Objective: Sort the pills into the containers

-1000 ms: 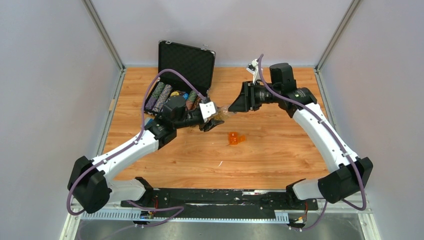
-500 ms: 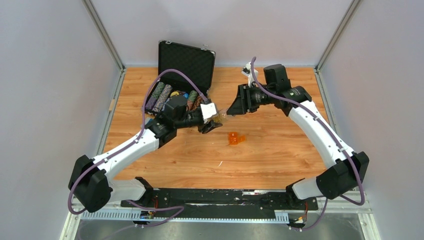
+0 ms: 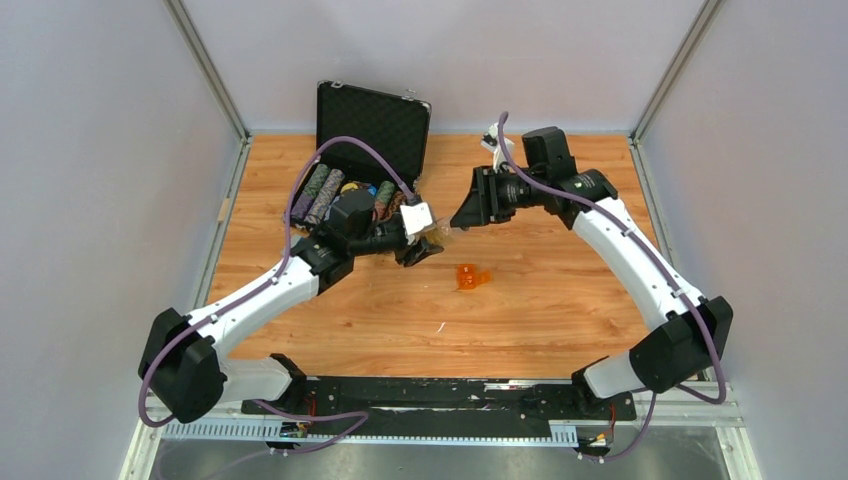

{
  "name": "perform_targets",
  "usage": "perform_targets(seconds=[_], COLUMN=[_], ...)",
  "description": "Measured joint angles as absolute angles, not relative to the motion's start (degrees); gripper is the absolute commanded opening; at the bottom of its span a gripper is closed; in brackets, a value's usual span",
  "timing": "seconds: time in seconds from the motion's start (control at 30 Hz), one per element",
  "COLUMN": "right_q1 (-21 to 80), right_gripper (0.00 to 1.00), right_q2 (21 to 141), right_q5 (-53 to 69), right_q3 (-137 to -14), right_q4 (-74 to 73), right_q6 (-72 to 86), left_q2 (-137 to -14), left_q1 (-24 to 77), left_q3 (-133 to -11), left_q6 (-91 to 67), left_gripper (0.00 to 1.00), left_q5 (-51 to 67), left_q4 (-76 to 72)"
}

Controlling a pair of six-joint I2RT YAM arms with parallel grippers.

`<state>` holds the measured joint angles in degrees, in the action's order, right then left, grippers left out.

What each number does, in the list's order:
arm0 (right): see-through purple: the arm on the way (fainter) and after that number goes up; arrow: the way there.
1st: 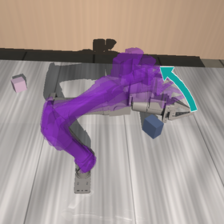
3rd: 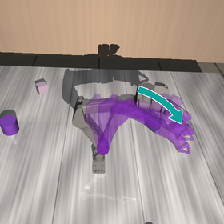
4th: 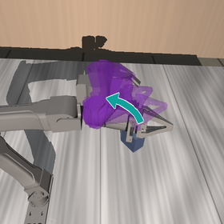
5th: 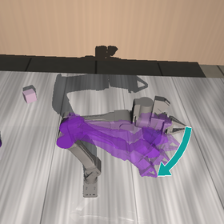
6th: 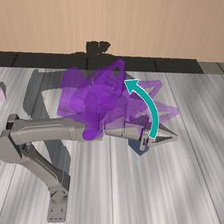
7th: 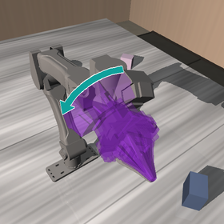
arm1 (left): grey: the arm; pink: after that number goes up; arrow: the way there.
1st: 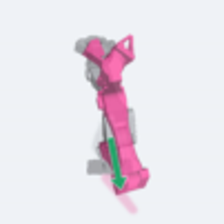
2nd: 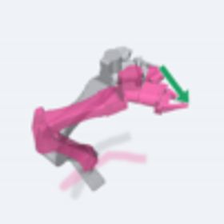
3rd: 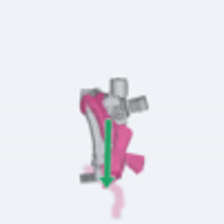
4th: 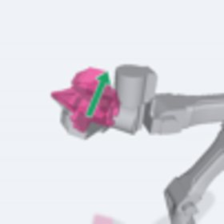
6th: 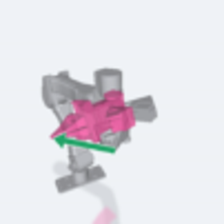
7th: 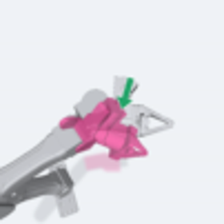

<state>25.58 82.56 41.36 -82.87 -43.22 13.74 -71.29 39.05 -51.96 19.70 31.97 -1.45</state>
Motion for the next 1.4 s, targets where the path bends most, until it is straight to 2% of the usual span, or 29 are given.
perform_targets(seconds=[0.33,0.63,1.0,1.1,1.27,1.4], right_q1=[27.0,29.9,30.9,31.0,31.4,31.4], right_gripper=[0.44,0.47,0.55,0.61,0.86,0.99], right_q2=[89.2,91.3,92.3,92.3,92.3,92.2], right_q5=[31.0,22.1,19.4,19.3,19.4,19.0], right_q3=[-94.1,-97.2,-98.9,-99.3,-99.6,-99.6], right_q4=[-50.3,-54.3,-54.6,-54.6,-54.4,-54.0], right_q6=[33.3,40.3,45.8,46.3,46.5,44.7], left_q2=[-71.3,-71.4,-71.5,-71.5,-71.1,-70.7], left_q1=[38.4,38.5,39.1,39.1,39.7,39.8], left_q3=[-49.8,-46.8,-45.3,-45.1,-45.1,-45.1], left_q6=[17.8,16.1,14.1,13.9,13.7,13.3], left_gripper=[0.00,0.00,0.00,0.00,0.00,0.00], left_q5=[25.9,23.6,23.2,23.3,23.7,23.7], left_q4=[-9.3,-13.1,-20.5,-21.7,-22.6,-22.6])
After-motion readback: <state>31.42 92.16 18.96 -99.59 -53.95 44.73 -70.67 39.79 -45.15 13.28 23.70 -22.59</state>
